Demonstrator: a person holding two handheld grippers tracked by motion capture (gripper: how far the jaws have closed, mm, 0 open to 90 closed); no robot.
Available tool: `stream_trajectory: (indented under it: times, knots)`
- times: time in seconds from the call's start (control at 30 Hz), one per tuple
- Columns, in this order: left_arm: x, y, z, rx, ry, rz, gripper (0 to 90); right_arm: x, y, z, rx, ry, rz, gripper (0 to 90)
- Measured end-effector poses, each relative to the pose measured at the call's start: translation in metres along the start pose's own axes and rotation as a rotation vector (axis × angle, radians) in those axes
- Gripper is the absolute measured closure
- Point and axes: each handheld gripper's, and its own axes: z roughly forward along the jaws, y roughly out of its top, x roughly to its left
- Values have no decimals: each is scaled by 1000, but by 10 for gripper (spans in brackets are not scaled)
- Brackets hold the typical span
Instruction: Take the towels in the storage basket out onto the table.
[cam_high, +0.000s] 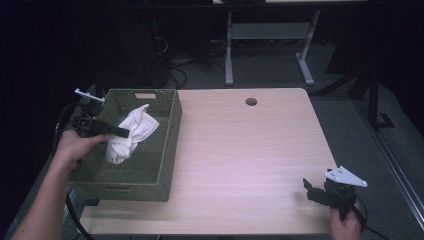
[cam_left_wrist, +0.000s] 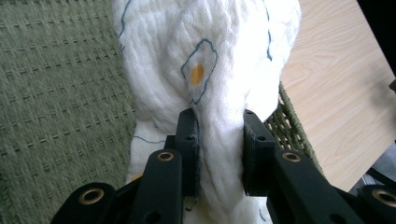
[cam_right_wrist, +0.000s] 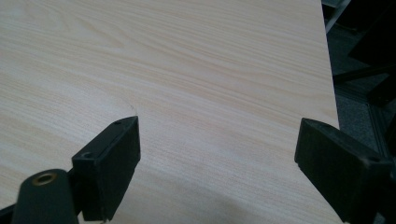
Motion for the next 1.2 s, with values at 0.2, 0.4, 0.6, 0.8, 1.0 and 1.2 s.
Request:
stream_trajectory:
  times: [0.2, 0.4, 0.6, 0.8, 1.0, 1.2]
  knots:
    - [-1, 1, -3, -10, -17, 6, 719, 0, 0, 0, -2, -4, -2, 139]
    - [-9, 5, -11, -38, -36, 16, 719, 0, 0, 0, -1, -5, -1, 139]
    - [-16, 8, -11, -47, -50, 31, 719, -1, 0, 0, -5, -5, 4, 139]
    - [-25, 12, -9, -47, -69, 54, 719, -1, 0, 0, -4, -10, 5, 139]
    - [-34, 17, -11, -51, -82, 75, 719, -1, 0, 0, -5, -13, 10, 139]
    - [-44, 23, -11, -59, -93, 92, 719, -2, 0, 0, -6, -13, 10, 139]
